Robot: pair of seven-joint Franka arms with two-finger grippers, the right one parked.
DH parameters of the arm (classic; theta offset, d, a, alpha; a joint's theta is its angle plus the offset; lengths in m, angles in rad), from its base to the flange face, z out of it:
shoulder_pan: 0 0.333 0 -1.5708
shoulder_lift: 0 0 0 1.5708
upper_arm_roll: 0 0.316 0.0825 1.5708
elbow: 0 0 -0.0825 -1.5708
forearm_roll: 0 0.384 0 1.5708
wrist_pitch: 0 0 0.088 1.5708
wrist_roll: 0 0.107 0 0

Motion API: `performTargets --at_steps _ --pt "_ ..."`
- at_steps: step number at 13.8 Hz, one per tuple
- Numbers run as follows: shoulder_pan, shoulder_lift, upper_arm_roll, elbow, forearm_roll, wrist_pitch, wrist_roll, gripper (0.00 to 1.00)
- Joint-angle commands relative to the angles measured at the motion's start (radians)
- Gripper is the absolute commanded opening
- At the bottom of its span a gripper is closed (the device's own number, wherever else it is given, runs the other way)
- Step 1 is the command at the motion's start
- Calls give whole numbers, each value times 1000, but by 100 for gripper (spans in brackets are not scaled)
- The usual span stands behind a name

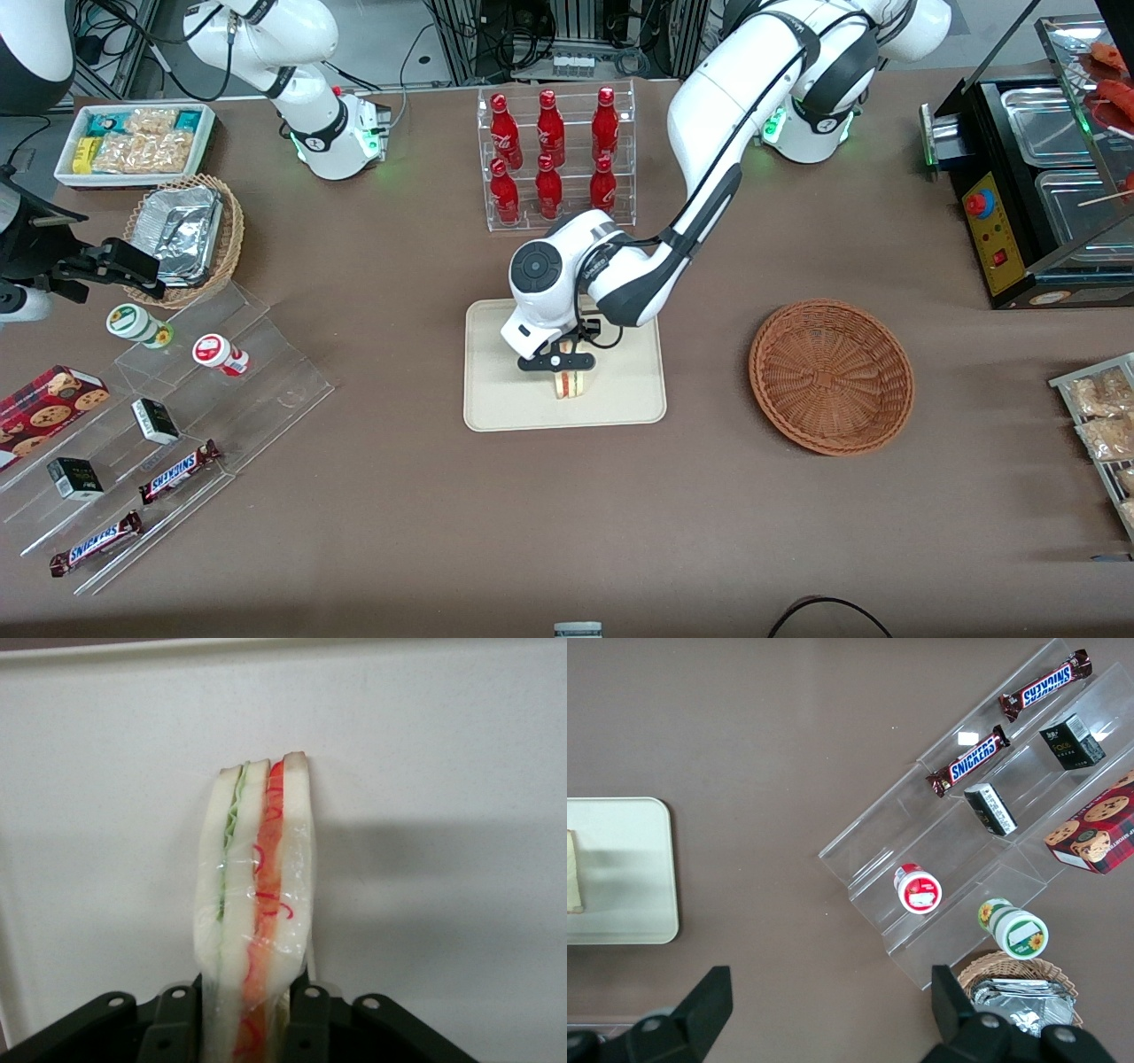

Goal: Place sandwich from basket to tray

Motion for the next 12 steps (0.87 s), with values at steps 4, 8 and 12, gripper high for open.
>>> performTargets --at_steps 4,8,12 --pt "-3 -84 14 19 5 -28 -57 100" --pt "34 -232 29 10 10 -182 -65 100" --pt "148 -448 54 -123 2 -259 2 100"
